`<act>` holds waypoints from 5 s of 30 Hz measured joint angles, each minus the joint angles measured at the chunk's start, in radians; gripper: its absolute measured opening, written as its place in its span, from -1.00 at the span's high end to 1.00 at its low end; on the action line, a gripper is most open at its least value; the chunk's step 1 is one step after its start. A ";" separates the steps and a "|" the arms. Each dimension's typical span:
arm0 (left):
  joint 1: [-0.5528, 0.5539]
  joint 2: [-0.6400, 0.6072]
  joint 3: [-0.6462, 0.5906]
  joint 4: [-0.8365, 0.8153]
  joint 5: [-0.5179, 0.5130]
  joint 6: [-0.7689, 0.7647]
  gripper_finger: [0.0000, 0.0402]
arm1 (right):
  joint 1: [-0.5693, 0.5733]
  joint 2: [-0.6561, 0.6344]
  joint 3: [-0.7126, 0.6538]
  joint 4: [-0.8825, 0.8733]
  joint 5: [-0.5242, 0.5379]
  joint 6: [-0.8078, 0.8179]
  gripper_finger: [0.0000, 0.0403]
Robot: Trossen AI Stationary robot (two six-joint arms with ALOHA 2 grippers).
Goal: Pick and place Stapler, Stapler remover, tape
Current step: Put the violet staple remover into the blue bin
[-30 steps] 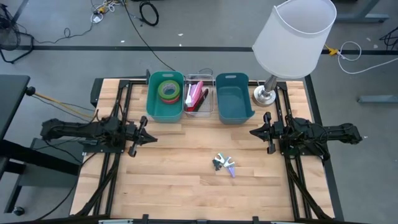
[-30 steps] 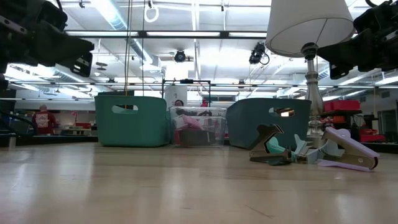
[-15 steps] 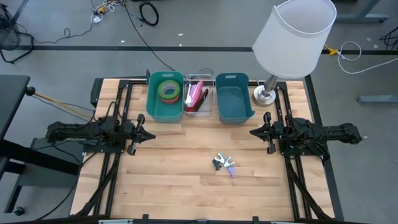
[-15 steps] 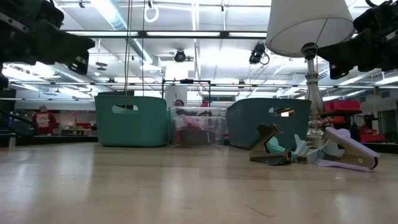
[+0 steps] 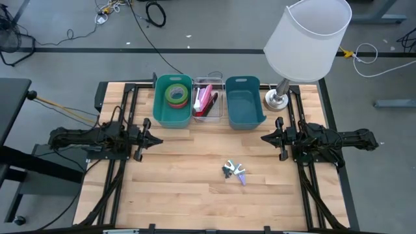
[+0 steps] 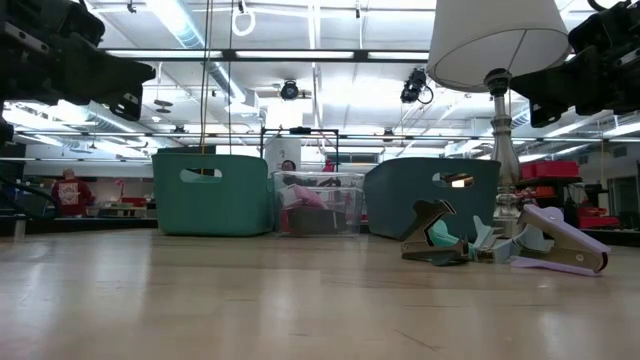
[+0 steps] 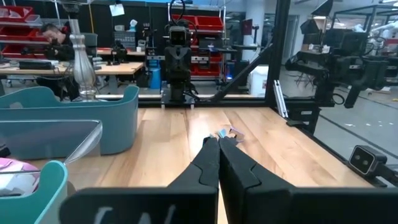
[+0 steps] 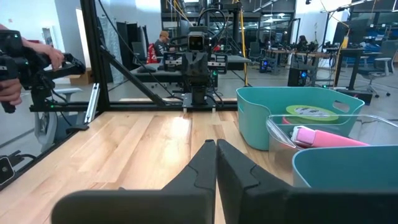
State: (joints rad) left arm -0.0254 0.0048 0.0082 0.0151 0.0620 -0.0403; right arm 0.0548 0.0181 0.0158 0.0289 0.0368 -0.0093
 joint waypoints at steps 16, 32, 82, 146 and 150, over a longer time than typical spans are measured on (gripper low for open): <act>0.000 0.002 -0.002 0.054 0.011 -0.001 0.99 | 0.000 0.000 0.000 0.000 0.000 0.000 0.92; 0.000 0.002 -0.002 0.061 0.011 0.000 0.99 | 0.000 0.000 0.000 0.000 0.000 0.000 0.92; 0.000 0.002 -0.002 0.063 0.010 0.000 0.99 | -0.001 0.175 0.294 0.269 0.133 0.091 1.00; 0.000 0.001 -0.002 0.063 0.010 0.000 0.99 | 0.001 0.897 0.855 -0.235 -0.124 0.047 1.00; 0.000 0.001 -0.002 0.063 0.010 0.000 0.99 | 0.001 0.904 0.855 -0.261 -0.124 0.047 1.00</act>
State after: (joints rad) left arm -0.0254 0.0062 0.0067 0.0776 0.0723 -0.0401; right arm 0.0563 0.9222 0.8707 -0.2321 -0.0868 0.0372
